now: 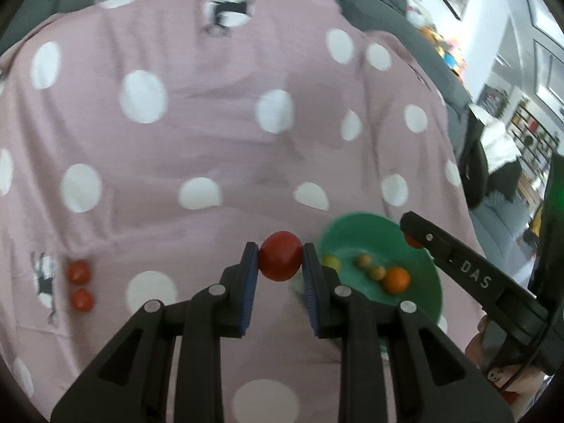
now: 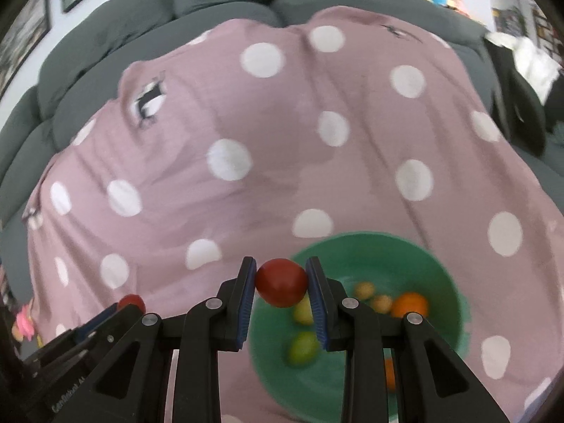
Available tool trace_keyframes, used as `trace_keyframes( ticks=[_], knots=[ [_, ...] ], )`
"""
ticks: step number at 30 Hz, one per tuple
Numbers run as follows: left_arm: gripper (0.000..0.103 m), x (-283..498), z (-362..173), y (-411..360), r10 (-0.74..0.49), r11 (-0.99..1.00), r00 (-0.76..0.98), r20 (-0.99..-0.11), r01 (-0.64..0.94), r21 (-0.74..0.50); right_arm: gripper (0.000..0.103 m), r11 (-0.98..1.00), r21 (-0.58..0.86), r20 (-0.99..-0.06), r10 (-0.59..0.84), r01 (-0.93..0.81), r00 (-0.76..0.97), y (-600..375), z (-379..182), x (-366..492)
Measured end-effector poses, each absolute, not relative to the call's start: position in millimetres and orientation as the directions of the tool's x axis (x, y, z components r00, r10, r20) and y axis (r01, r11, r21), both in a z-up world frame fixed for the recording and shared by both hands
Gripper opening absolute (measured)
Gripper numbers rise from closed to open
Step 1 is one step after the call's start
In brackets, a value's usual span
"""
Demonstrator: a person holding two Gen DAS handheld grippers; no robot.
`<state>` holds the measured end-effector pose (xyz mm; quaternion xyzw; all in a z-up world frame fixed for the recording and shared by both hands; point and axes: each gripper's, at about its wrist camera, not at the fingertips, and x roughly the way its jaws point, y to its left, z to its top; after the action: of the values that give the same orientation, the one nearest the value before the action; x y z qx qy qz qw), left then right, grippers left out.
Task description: Organize fruits
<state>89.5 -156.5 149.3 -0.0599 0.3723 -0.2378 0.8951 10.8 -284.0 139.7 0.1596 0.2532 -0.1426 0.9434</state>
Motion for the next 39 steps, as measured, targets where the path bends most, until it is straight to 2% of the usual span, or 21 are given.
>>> trace_keyframes(
  ticks=[14, 24, 39],
  knots=[
    [0.025, 92, 127, -234, -0.543, 0.813, 0.483, -0.687, 0.506, -0.287, 0.032, 0.831, 0.273, -0.599, -0.247, 0.485, 0.761, -333, 118, 2],
    [0.025, 94, 108, -257, -0.554, 0.79, 0.412, -0.723, 0.535, -0.3, 0.032, 0.802, 0.253, -0.664, -0.263, 0.541, 0.7, -348, 100, 5],
    [0.025, 97, 93, -272, -0.548, 0.782, 0.362, -0.754, 0.543, -0.307, 0.032, 0.789, 0.217, -0.707, -0.278, 0.574, 0.65, -353, 87, 8]
  ],
)
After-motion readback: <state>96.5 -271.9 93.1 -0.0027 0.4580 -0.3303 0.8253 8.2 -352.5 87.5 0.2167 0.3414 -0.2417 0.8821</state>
